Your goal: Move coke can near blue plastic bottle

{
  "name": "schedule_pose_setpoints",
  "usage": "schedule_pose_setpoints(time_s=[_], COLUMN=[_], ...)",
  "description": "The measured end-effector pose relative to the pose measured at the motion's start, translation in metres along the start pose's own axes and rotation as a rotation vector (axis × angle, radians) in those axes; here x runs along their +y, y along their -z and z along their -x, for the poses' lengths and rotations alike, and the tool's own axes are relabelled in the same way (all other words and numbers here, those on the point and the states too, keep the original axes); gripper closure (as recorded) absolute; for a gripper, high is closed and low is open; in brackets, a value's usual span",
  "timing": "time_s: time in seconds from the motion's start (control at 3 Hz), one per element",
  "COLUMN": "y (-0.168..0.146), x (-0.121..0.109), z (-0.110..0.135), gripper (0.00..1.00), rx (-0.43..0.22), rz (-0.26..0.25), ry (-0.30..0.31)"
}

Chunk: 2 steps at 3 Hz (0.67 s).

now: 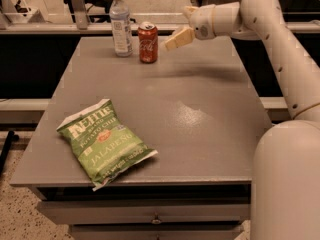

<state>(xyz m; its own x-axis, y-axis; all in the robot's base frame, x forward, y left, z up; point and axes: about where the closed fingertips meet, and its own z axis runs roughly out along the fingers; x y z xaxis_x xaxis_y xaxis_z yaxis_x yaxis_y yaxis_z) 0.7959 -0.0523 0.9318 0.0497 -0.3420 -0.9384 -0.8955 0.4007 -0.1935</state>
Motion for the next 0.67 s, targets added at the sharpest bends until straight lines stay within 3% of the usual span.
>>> schedule_pose_setpoints(time_s=[0.33, 0.67], y=[0.065, 0.082], x=[-0.015, -0.019], z=[0.003, -0.002], gripper=[0.0, 0.0], rx=[-0.007, -0.004], rz=[-0.083, -0.105], ry=[0.008, 0.002])
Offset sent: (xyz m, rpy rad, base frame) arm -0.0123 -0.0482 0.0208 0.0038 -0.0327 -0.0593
